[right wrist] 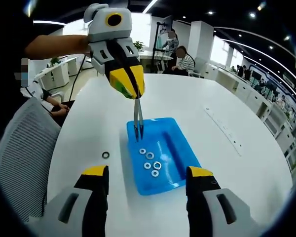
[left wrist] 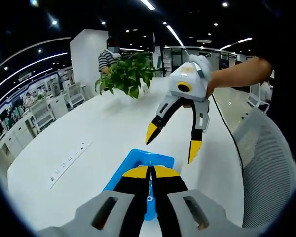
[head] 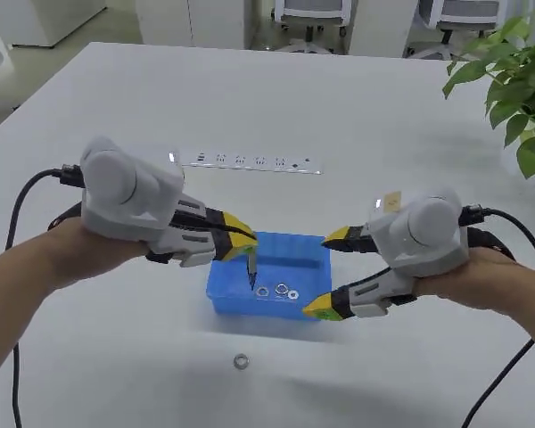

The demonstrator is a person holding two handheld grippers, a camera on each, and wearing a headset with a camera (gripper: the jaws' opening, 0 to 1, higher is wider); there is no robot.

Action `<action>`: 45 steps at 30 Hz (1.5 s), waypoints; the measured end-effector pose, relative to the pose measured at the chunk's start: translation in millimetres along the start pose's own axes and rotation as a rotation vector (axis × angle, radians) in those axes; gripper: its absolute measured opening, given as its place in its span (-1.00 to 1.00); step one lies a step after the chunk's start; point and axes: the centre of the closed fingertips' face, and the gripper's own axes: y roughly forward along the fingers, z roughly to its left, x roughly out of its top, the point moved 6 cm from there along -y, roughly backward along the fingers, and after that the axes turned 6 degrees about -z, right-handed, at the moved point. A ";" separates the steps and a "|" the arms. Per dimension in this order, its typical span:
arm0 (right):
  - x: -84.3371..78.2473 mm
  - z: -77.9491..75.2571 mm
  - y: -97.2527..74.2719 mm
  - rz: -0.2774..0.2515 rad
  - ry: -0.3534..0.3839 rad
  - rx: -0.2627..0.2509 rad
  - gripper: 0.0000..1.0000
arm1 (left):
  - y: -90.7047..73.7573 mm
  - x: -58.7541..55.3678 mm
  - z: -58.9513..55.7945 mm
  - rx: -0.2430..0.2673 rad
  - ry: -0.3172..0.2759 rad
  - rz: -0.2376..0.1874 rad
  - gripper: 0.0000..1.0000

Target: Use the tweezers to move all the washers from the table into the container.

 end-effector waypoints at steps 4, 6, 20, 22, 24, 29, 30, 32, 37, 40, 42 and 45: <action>-2.8 3.9 -4.6 0.005 0.008 -0.015 0.37 | -5.3 2.9 -3.4 0.002 0.002 0.001 -0.89; -3.6 6.6 -7.4 0.002 0.013 -0.021 0.41 | -8.2 3.8 -5.3 0.003 0.002 0.000 -0.89; -17.3 23.3 -19.3 -0.019 0.075 -0.074 0.68 | -19.2 5.2 -17.0 0.008 -0.010 -0.008 -0.89; -18.4 25.2 -20.9 -0.027 0.084 -0.083 0.75 | -20.4 4.3 -18.9 0.007 -0.013 -0.009 -0.89; -19.3 26.7 -21.3 -0.033 0.094 -0.085 0.80 | -21.2 2.8 -20.5 0.008 -0.016 -0.011 -0.89; -20.3 31.6 -23.5 -0.048 0.109 -0.090 0.87 | -22.5 -4.1 -27.9 0.005 -0.026 -0.011 -0.89; -20.6 31.9 -24.1 -0.052 0.114 -0.093 0.89 | -22.9 -5.3 -29.0 0.005 -0.028 -0.012 -0.89; -21.9 33.7 -25.2 -0.058 0.125 -0.099 0.90 | -23.7 -8.4 -31.1 0.007 -0.033 -0.016 -0.89; -24.6 39.6 -27.2 -0.073 0.143 -0.110 0.98 | -24.8 -15.1 -35.6 0.004 -0.038 -0.011 -0.89; -26.2 43.3 -27.9 -0.080 0.155 -0.112 1.00 | -24.5 -19.3 -38.9 0.002 -0.041 -0.009 -0.89; -27.3 45.0 -28.3 -0.083 0.156 -0.112 1.00 | -23.8 -21.2 -40.5 0.002 -0.041 -0.007 -0.89; -28.2 46.6 -29.4 -0.088 0.164 -0.118 1.00 | -21.9 -24.4 -43.2 -0.002 -0.040 -0.002 -0.89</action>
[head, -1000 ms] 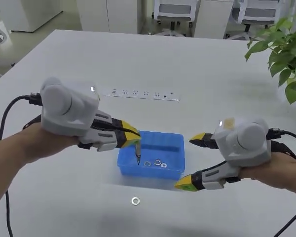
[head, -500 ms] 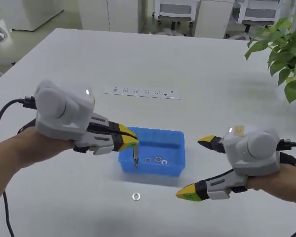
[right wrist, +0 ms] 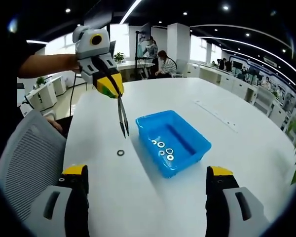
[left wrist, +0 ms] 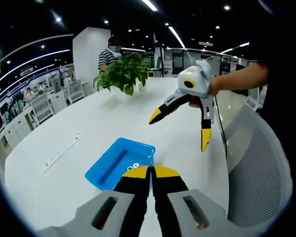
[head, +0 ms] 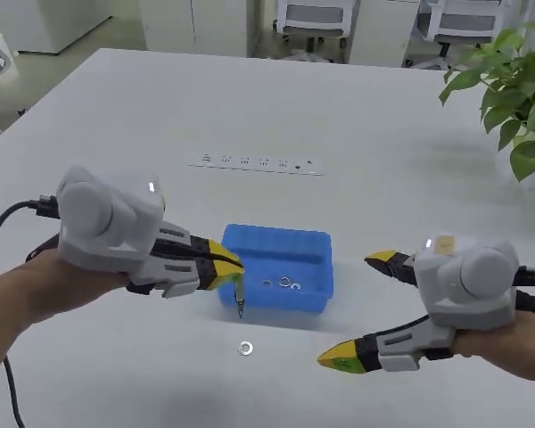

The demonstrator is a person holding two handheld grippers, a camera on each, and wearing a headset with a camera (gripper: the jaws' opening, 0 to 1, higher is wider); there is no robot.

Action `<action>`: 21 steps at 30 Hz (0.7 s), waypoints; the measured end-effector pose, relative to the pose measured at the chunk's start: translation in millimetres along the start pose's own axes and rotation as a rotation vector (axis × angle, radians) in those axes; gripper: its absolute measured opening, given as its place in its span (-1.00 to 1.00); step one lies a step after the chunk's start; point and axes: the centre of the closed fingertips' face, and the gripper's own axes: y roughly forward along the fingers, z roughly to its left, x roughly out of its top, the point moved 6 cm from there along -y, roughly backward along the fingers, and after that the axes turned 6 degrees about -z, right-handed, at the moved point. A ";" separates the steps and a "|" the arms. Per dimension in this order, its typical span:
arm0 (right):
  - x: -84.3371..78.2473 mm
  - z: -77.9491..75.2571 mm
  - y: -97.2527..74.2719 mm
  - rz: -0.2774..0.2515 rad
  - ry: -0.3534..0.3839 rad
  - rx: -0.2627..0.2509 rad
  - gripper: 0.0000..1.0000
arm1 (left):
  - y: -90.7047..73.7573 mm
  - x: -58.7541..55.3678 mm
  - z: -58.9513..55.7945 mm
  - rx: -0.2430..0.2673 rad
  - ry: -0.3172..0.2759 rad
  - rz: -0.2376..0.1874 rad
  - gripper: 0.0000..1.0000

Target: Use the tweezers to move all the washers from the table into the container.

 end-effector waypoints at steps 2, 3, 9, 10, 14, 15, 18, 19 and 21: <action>-1.7 1.1 -0.6 0.002 0.003 0.000 1.00 | 1.2 -2.3 -1.2 -0.001 0.002 0.002 -0.89; -2.8 1.7 -1.1 0.004 0.002 0.000 1.00 | 1.6 -3.1 -1.5 -0.002 0.001 0.001 -0.89; -5.6 3.9 -2.4 0.005 0.004 0.000 1.00 | 4.7 -9.0 -4.1 -0.012 -0.002 0.001 -0.89; -5.3 4.5 -2.7 -0.004 -0.002 0.001 1.00 | 5.1 -9.7 -4.5 -0.013 -0.001 0.001 -0.89; -6.0 5.9 -2.3 -0.007 -0.001 0.002 1.00 | 7.2 -13.7 -5.6 -0.019 -0.002 0.006 -0.89; -6.6 6.3 -2.2 -0.006 0.000 0.002 1.00 | 7.9 -14.5 -6.1 -0.021 0.000 0.009 -0.89; -8.4 8.3 -1.9 -0.002 0.002 0.004 1.00 | 8.8 -16.0 -6.8 -0.025 0.003 0.015 -0.89; -9.8 9.3 -1.9 0.004 0.003 0.006 1.00 | 9.3 -16.8 -7.1 -0.027 0.001 0.015 -0.89; -11.5 10.2 -1.6 0.007 0.005 0.008 1.00 | 10.2 -18.0 -7.7 -0.028 -0.001 0.016 -0.89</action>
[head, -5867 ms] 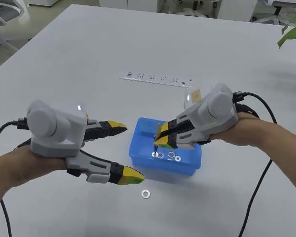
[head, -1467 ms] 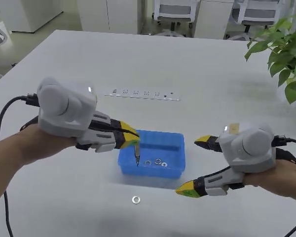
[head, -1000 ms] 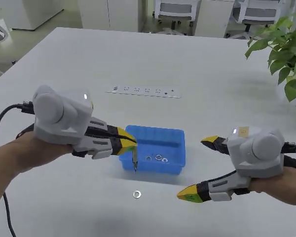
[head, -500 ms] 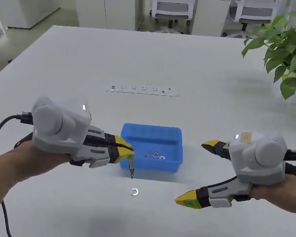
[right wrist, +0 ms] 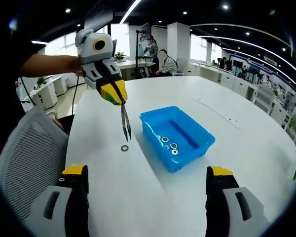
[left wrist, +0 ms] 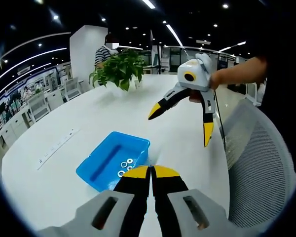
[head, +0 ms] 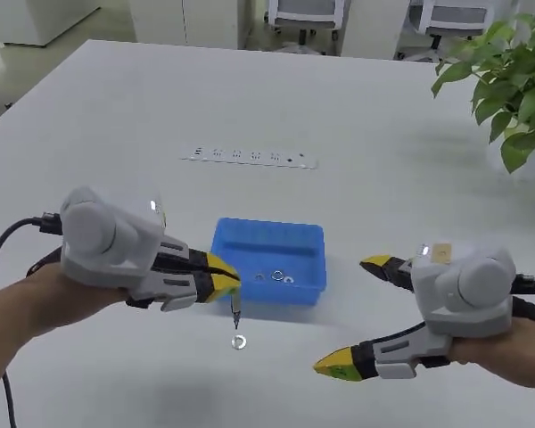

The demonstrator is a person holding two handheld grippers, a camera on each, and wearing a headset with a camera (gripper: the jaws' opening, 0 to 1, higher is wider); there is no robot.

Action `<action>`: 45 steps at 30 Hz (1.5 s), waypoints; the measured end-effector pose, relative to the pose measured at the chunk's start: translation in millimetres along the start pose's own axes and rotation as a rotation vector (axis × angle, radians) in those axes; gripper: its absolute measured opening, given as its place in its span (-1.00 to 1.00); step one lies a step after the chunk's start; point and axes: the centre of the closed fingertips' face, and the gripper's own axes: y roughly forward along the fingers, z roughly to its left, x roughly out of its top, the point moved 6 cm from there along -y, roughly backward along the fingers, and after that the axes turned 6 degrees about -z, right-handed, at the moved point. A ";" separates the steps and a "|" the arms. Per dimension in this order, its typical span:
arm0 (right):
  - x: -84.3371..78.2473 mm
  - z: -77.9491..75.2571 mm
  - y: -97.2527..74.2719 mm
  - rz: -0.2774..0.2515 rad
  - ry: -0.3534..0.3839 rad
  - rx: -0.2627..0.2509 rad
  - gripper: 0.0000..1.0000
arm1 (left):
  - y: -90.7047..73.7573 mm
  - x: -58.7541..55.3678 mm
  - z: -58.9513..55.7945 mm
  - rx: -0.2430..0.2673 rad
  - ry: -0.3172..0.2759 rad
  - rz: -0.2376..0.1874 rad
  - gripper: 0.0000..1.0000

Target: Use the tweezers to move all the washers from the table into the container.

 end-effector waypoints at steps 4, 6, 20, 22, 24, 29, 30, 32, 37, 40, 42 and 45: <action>-1.6 0.6 -0.4 0.007 0.000 0.002 1.00 | 1.9 -2.7 -1.7 -0.006 0.000 0.008 -0.89; -2.0 0.3 -1.0 0.009 0.002 0.001 1.00 | 2.8 -3.4 -2.3 -0.008 -0.004 0.007 -0.89; -6.4 2.5 -0.5 0.019 0.004 0.011 0.96 | 5.8 -9.2 -3.6 -0.021 -0.006 0.018 -0.89; -6.6 3.0 0.6 0.020 0.006 0.014 0.96 | 6.1 -9.6 -3.1 -0.020 -0.006 0.017 -0.89; -6.2 3.4 1.6 0.020 0.003 0.016 0.96 | 6.7 -10.3 -3.3 -0.022 -0.004 0.017 -0.89; -4.5 3.9 3.7 0.019 0.000 0.021 0.95 | 8.2 -10.9 -3.0 -0.026 -0.008 0.012 -0.89; -3.7 4.4 4.4 0.017 -0.003 0.024 0.94 | 8.2 -10.8 -3.0 -0.026 -0.006 0.012 -0.89; -1.8 5.9 6.2 0.010 -0.016 0.037 0.90 | 8.3 -11.0 -3.5 -0.030 -0.008 0.012 -0.89; 3.1 8.6 12.7 -0.004 -0.042 0.067 0.79 | 7.1 -11.2 -4.8 -0.039 0.003 0.022 -0.89; 6.3 10.6 17.0 -0.005 -0.065 0.092 0.71 | 6.3 -10.3 -7.2 -0.046 0.004 0.024 -0.89; 8.5 12.5 20.1 -0.007 -0.076 0.113 0.62 | 5.8 -9.9 -9.7 -0.056 0.001 0.023 -0.89; 11.2 14.8 25.1 -0.008 -0.104 0.138 0.51 | 5.0 -10.2 -10.3 -0.058 0.004 0.026 -0.89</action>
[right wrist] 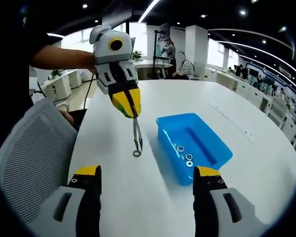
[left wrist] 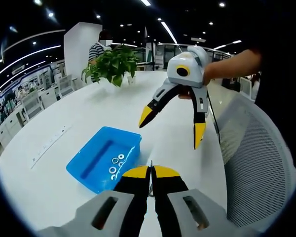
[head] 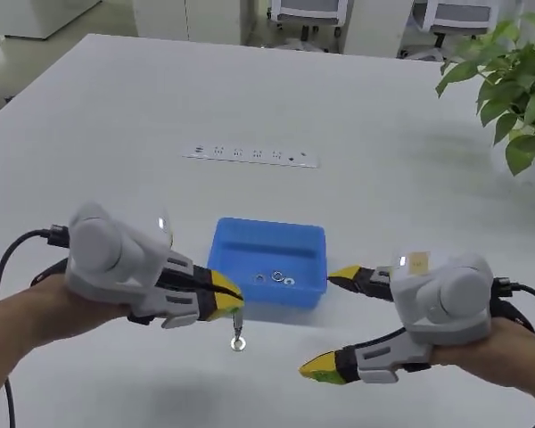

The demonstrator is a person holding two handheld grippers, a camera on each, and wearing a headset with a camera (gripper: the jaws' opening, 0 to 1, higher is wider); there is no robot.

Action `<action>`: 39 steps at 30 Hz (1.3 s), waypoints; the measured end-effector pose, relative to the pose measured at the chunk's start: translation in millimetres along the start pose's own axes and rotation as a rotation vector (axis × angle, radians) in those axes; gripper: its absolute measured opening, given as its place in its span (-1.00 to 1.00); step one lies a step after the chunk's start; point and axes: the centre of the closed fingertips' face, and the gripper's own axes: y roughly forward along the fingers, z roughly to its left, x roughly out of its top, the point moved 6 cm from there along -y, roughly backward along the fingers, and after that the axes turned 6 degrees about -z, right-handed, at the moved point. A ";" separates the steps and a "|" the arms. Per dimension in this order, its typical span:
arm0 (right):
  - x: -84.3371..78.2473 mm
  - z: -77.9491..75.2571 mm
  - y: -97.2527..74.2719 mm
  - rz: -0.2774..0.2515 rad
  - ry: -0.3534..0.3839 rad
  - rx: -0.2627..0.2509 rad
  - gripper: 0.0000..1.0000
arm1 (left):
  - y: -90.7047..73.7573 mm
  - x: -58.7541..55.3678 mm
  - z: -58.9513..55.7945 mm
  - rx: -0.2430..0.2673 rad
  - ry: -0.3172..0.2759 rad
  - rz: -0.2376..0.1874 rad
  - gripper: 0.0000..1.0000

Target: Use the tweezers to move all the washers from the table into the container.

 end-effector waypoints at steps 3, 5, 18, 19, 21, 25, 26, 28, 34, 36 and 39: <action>3.3 -0.1 6.0 -0.002 -0.040 0.016 0.44 | -0.7 -0.9 0.1 -0.004 0.000 0.006 -0.89; 6.7 1.0 11.0 -0.004 -0.061 0.036 0.38 | -0.7 -1.4 0.2 -0.005 0.000 0.005 -0.89; 18.0 0.9 42.7 0.023 -0.163 0.133 0.08 | -0.4 -2.4 2.2 -0.005 0.017 0.020 -0.89; 18.6 1.6 44.2 0.023 -0.165 0.139 0.05 | -0.5 -2.6 2.4 -0.006 0.018 0.021 -0.89; 19.6 3.1 48.1 0.025 -0.175 0.156 0.01 | -0.5 -3.1 2.6 -0.009 0.020 0.021 -0.89; 20.9 3.1 54.0 0.030 -0.196 0.173 -0.15 | -0.6 -4.1 3.9 -0.012 0.024 0.023 -0.89; 20.8 2.5 56.2 0.033 -0.197 0.180 -0.19 | -0.6 -4.2 4.0 -0.013 0.027 0.024 -0.89; 22.1 2.9 59.4 0.035 -0.208 0.191 -0.23 | -0.5 -4.2 4.1 -0.016 0.032 0.027 -0.89; 23.9 4.1 69.8 0.042 -0.223 0.223 -0.34 | 0.6 -3.8 4.2 -0.027 0.039 0.031 -0.89; 24.4 4.1 73.6 0.046 -0.233 0.233 -0.37 | 1.0 -3.4 4.2 -0.029 0.045 0.034 -0.89; 23.2 4.6 79.1 0.061 -0.257 0.255 -0.41 | 1.5 -2.3 4.2 -0.031 0.049 0.037 -0.89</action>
